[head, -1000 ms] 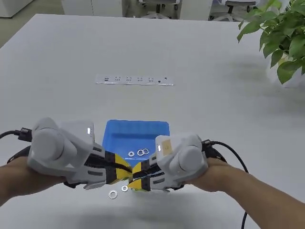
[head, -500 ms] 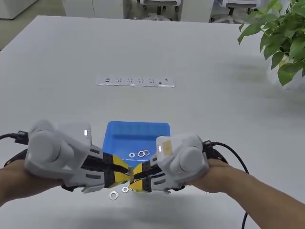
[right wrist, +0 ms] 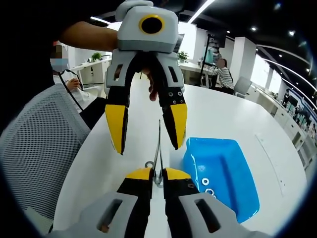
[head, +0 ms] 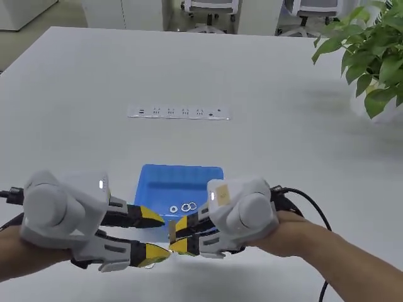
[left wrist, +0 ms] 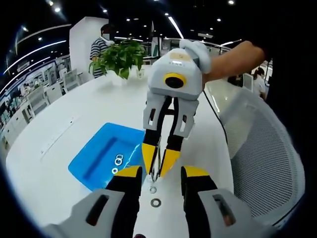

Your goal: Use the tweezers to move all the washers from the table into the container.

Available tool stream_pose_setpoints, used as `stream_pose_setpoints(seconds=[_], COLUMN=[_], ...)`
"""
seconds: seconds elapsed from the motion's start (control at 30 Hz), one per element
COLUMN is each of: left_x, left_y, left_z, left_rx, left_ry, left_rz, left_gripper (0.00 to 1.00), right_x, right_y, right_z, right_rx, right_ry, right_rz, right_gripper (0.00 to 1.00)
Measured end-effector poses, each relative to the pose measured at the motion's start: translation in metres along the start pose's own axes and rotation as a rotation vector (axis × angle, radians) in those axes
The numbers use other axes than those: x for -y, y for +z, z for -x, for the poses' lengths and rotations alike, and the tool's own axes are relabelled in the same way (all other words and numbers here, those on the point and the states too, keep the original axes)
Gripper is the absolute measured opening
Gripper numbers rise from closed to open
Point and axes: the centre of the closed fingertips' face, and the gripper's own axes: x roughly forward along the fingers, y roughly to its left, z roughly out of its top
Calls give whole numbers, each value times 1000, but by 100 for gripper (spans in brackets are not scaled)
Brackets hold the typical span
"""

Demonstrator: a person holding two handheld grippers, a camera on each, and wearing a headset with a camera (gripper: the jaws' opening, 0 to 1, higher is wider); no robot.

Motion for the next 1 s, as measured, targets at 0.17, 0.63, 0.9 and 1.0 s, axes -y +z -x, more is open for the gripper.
stream_pose_setpoints(seconds=[0.17,0.63,0.9,1.0], left_x=[0,-6,-7,-7], left_y=[-3,2,2,3], left_z=[4,16,21,23], left_rx=[12,72,94,104], left_ry=[15,82,113,124], left_rz=[8,42,69,70], left_gripper=[48,65,76,81], right_x=[0,11,22,28], right_y=[5,29,38,39], right_z=[5,23,31,33], right_rx=[1,30,39,44], right_ry=[-2,-19,-25,-32], right_rz=[8,19,27,24], right_gripper=[9,9,9,9])
